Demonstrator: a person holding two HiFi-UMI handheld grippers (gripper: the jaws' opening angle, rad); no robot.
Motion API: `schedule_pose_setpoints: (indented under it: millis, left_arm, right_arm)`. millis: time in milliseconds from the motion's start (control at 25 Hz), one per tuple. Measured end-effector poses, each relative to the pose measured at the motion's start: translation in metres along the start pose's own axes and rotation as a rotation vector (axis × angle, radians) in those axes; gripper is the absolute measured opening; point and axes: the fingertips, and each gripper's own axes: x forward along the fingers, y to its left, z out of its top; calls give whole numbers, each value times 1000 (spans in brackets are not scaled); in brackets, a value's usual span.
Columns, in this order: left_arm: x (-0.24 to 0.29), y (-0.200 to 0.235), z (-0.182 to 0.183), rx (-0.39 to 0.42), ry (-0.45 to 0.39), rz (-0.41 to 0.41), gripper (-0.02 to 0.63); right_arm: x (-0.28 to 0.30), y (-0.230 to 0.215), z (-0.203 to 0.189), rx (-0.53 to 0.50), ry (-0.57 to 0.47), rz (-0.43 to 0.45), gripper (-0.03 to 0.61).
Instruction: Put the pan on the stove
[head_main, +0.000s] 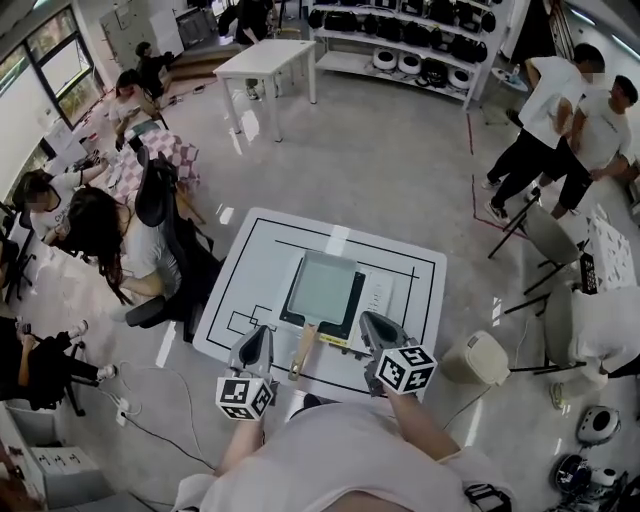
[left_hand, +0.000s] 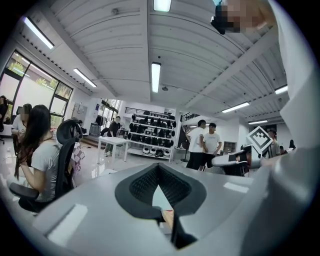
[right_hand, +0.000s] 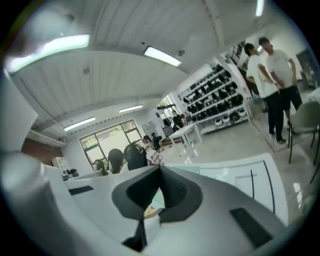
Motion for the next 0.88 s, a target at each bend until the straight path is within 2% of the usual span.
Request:
schedule_pose_setpoints:
  millis: [160,280,440,880]
  left_arm:
    - [0,-6,7,11,-16,2,11]
    - [-1,-11,9,14,-27,6,11]
    - [-3,-15,10,12,-31,10,11]
    - [-5,-18,10,15,-34,18,11]
  right_arm:
    - [-10,14,38,-216,-68,-21,8]
    - [-17,21,52,-304,-97,-26,8]
    - [-23,24,57,-339,-109,-25,8]
    - [-26,28,60,-340,-150,-25,8]
